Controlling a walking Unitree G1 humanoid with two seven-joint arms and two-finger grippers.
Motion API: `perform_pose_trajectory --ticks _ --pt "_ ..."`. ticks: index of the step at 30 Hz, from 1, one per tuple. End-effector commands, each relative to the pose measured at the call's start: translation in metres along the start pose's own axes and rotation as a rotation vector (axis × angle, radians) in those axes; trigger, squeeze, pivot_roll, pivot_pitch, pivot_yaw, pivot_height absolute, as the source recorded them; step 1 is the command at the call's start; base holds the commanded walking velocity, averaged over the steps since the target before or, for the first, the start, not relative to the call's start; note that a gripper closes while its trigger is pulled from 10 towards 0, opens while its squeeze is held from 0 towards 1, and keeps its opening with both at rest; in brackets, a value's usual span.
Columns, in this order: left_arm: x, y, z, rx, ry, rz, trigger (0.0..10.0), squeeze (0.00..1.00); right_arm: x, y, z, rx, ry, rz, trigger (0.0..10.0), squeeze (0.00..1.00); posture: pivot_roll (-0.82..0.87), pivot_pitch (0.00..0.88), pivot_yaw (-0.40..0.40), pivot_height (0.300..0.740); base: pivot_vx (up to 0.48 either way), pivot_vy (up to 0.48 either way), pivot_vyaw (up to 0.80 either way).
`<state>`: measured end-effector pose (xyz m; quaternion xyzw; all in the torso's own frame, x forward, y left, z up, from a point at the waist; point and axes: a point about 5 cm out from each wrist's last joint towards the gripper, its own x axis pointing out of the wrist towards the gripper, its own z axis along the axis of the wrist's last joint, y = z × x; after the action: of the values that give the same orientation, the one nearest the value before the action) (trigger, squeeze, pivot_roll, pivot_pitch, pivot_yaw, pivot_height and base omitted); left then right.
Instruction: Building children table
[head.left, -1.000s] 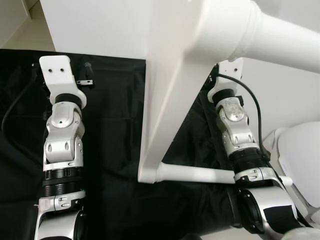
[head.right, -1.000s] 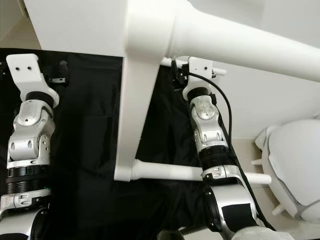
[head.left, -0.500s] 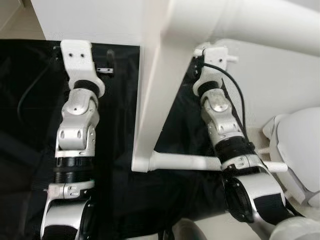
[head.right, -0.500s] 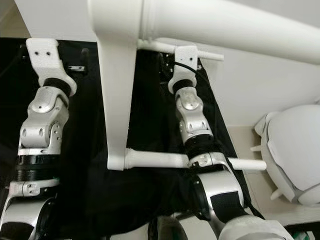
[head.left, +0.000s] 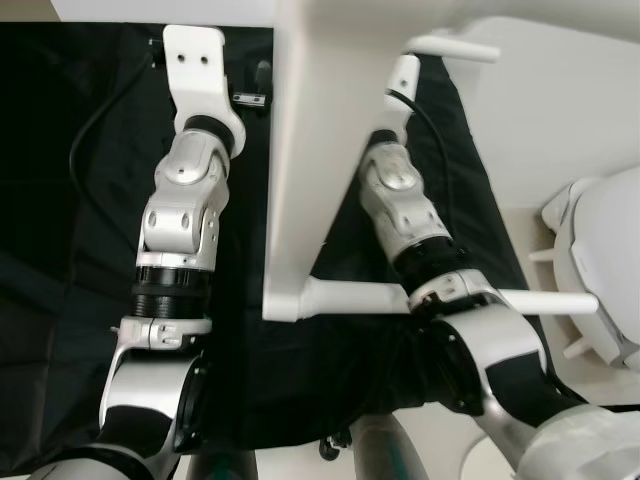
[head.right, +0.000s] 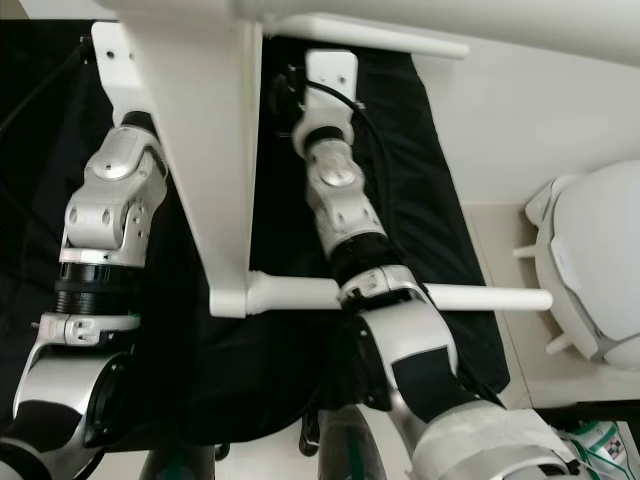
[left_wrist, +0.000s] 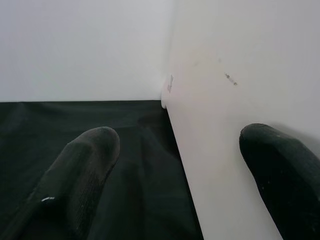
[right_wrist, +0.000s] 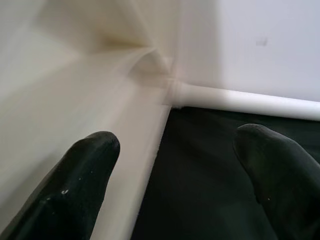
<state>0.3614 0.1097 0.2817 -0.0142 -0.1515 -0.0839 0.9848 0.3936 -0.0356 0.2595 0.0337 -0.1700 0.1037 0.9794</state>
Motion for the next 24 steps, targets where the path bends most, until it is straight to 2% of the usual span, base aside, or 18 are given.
perform_pose_trajectory --ticks 1,5,6,9,11,12,14,15,17,19,20,22,23,24 --pt "0.002 -0.012 -0.005 0.007 0.025 -0.039 10.0 0.00 0.001 0.000 0.000 0.025 -0.002 -0.002 10.0 0.00 0.09 0.316 -0.057 0.740 0.000 0.000 0.00" --pt "0.005 -0.015 0.000 0.012 0.011 -0.046 10.0 0.00 0.005 0.012 0.006 0.079 -0.023 0.045 10.0 0.00 0.10 0.315 -0.065 0.740 0.000 0.000 0.00" --pt "0.007 -0.014 0.003 0.020 0.001 -0.046 10.0 0.00 0.007 0.021 0.010 0.110 -0.032 0.073 10.0 0.00 0.11 0.311 -0.074 0.740 0.000 0.000 0.00" --pt "0.007 -0.014 0.005 0.025 -0.006 -0.045 10.0 0.00 0.008 0.026 0.013 0.128 -0.037 0.090 10.0 0.00 0.11 0.310 -0.077 0.740 0.000 0.000 0.00" --pt "0.008 -0.010 0.010 0.036 -0.018 -0.037 10.0 0.00 0.008 0.043 0.018 0.182 -0.052 0.149 10.0 0.00 0.13 0.301 -0.096 0.740 0.000 0.000 0.00" --pt "0.008 -0.010 0.010 0.036 -0.018 -0.037 10.0 0.00 0.008 0.043 0.018 0.182 -0.052 0.149 10.0 0.00 0.13 0.301 -0.096 0.740 0.000 0.000 0.00" --pt "0.007 -0.003 0.015 0.056 -0.033 -0.022 10.0 0.00 0.007 0.061 0.022 0.219 -0.056 0.212 10.0 0.00 0.13 0.301 -0.099 0.740 0.000 0.000 0.00" --pt "0.007 -0.003 0.015 0.056 -0.033 -0.022 10.0 0.00 0.007 0.061 0.022 0.219 -0.056 0.212 10.0 0.00 0.13 0.301 -0.099 0.740 0.000 0.000 0.00" --pt "0.004 0.008 0.020 0.078 -0.043 0.006 10.0 0.00 0.003 0.083 0.025 0.265 -0.061 0.306 10.0 0.00 0.15 0.297 -0.120 0.740 0.000 0.000 0.00" --pt "0.004 0.008 0.020 0.078 -0.043 0.006 10.0 0.00 0.003 0.083 0.025 0.265 -0.061 0.306 10.0 0.00 0.15 0.297 -0.120 0.740 0.000 0.000 0.00" --pt "0.002 0.015 0.021 0.090 -0.048 0.022 10.0 0.00 0.000 0.094 0.027 0.281 -0.066 0.349 10.0 0.00 0.15 0.297 -0.123 0.740 0.000 0.000 0.00" --pt "0.002 0.015 0.021 0.090 -0.048 0.022 10.0 0.00 0.000 0.094 0.027 0.281 -0.066 0.349 10.0 0.00 0.15 0.297 -0.123 0.740 0.000 0.000 0.00" --pt "-0.005 0.036 0.024 0.115 -0.055 0.068 10.0 0.00 -0.004 0.113 0.028 0.308 -0.059 0.414 10.0 0.00 0.15 0.292 -0.137 0.740 0.000 0.000 0.00" --pt "-0.009 0.045 0.026 0.129 -0.060 0.084 10.0 0.00 -0.006 0.120 0.029 0.322 -0.054 0.436 10.0 0.00 0.15 0.292 -0.137 0.740 0.000 0.000 0.00"
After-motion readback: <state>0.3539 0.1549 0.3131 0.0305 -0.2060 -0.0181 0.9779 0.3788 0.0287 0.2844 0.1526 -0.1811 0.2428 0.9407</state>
